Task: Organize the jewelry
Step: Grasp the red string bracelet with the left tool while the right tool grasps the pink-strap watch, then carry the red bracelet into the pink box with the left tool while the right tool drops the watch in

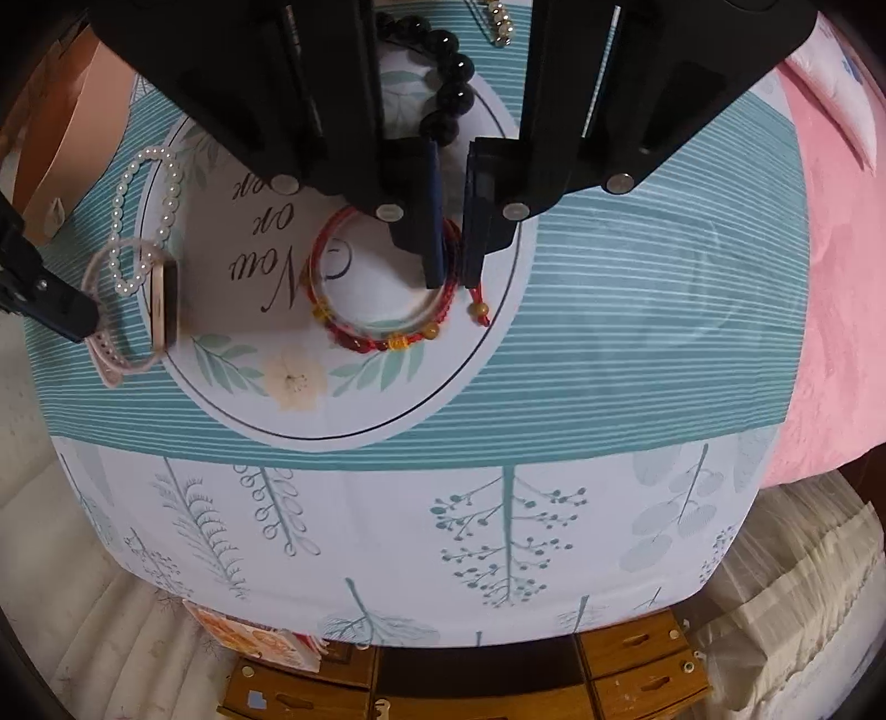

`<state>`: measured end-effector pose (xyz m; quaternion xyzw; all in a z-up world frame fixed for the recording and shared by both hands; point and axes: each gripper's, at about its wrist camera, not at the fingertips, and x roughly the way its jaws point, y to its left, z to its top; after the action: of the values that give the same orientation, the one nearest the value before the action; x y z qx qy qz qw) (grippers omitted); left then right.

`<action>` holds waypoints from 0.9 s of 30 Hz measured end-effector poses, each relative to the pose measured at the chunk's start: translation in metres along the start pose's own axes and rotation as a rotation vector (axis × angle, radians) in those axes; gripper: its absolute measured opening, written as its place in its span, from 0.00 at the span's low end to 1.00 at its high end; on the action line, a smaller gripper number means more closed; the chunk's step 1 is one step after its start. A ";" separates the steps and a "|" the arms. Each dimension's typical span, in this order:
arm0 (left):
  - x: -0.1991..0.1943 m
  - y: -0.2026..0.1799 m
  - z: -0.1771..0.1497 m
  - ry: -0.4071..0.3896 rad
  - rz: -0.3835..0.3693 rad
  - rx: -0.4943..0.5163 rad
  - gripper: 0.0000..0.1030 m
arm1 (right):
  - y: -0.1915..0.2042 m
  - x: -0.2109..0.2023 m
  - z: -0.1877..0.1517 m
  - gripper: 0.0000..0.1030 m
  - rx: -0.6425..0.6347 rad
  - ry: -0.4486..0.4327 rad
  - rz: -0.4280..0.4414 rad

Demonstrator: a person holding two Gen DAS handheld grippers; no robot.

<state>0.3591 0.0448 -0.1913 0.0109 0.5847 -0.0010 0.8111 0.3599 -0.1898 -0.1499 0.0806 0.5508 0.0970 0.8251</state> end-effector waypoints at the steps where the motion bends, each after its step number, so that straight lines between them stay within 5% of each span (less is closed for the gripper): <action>1: 0.000 -0.001 0.000 -0.008 0.004 -0.002 0.04 | 0.000 -0.007 -0.002 0.11 -0.002 -0.008 0.006; 7: -0.026 -0.006 -0.009 -0.069 -0.013 -0.004 0.04 | -0.001 -0.053 -0.017 0.11 0.005 -0.083 0.072; 15: -0.112 -0.038 -0.033 -0.190 -0.130 0.068 0.04 | -0.034 -0.140 -0.072 0.11 0.061 -0.214 0.144; 22: -0.171 -0.109 -0.074 -0.254 -0.258 0.197 0.04 | -0.086 -0.191 -0.167 0.11 0.153 -0.290 0.049; 27: -0.174 -0.174 -0.106 -0.238 -0.329 0.282 0.04 | -0.111 -0.185 -0.224 0.11 0.167 -0.233 -0.032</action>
<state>0.2015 -0.1290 -0.0629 0.0282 0.4729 -0.2161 0.8537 0.0917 -0.3378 -0.0965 0.1508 0.4585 0.0277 0.8754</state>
